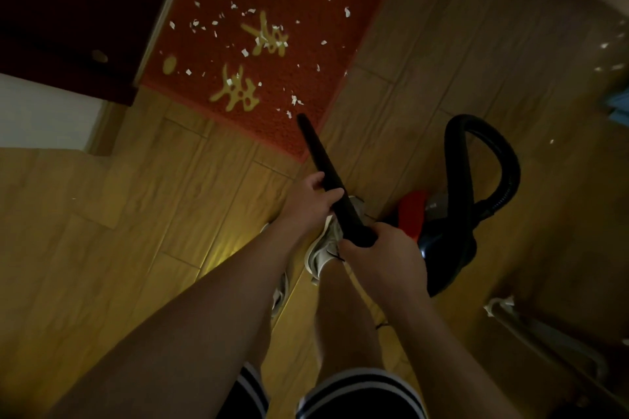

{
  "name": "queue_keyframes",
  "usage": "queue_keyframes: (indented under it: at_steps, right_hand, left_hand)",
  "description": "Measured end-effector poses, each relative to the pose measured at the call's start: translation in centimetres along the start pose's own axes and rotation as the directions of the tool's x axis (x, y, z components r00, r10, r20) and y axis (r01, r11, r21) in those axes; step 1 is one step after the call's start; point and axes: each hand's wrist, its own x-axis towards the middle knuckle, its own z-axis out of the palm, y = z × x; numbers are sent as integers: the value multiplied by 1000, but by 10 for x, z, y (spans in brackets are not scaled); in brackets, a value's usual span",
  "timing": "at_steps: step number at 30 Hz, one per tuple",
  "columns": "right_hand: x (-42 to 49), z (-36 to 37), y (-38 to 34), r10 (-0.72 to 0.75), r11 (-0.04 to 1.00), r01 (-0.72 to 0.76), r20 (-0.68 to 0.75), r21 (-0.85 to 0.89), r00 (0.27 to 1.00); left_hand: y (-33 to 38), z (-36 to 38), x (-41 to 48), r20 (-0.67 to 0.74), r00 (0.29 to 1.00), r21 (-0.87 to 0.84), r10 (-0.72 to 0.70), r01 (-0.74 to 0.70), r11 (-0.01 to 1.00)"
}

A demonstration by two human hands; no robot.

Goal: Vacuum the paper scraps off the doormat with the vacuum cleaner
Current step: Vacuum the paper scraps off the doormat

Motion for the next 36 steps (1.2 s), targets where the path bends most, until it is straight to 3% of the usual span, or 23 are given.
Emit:
queue_keyframes:
  at_steps: [10,20,36]
  right_hand:
    - [33,-37,-18,-83,993,92,124,-71,989]
    - [64,-41,-40,-132,984,143,105,-102,986]
    - [73,-26,-70,-166,981,167,27,-99,986]
  left_hand:
    - [30,6,19,-33,998,41,-61,62,997]
    - [40,-5,43,-21,993,-41,-119,118,992]
    - [45,-30,69,-27,995,-6,-94,94,996]
